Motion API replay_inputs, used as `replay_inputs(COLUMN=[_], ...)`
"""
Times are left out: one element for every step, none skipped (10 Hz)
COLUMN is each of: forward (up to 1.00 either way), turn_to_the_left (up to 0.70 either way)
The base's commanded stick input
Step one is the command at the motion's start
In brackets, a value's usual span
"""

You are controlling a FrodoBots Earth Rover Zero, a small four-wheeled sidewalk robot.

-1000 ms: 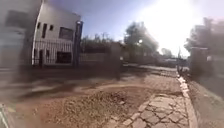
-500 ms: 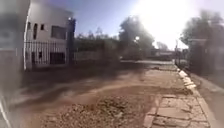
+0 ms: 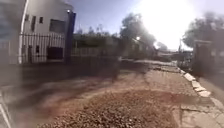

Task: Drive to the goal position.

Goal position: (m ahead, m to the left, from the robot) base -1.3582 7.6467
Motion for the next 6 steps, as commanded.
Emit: replay_inputs(forward=[1.00,1.00,1.00,1.00,1.00,1.00], turn_to_the_left=[0.27,0.27,0.27,0.27,0.27,0.27])
